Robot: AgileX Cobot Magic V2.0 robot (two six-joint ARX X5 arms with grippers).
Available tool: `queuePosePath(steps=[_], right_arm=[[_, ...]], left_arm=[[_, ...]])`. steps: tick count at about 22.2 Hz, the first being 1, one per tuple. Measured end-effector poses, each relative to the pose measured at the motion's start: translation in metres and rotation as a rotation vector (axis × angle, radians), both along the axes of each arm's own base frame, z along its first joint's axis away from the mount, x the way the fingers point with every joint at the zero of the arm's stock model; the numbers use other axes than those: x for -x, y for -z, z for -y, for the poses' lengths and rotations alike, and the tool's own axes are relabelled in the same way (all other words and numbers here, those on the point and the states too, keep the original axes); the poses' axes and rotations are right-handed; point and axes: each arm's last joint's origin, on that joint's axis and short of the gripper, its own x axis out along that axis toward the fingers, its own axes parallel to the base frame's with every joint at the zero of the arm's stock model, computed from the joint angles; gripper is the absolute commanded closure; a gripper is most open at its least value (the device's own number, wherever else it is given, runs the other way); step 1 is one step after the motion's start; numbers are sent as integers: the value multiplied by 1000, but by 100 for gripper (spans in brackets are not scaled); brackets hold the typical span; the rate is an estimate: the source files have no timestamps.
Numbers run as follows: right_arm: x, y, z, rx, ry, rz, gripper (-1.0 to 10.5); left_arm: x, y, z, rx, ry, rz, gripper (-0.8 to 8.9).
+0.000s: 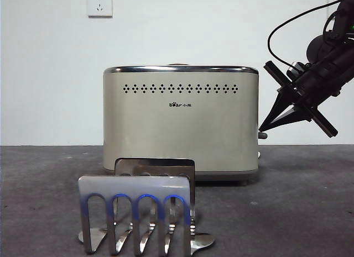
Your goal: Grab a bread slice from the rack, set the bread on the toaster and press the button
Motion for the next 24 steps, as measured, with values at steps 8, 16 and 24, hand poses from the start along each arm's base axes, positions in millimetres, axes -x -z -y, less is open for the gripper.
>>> queuePosePath(steps=[8, 16, 24], right_arm=[[0, 0, 0, 3, -8, 9, 954], [-3, -6, -1, 19, -6, 8, 954], [-5, -39, -10, 49, -42, 39, 954]], left_arm=[[0, 0, 0, 0, 0, 0, 822], [0, 0, 0, 0, 0, 0, 822], [0, 0, 0, 0, 0, 0, 822]])
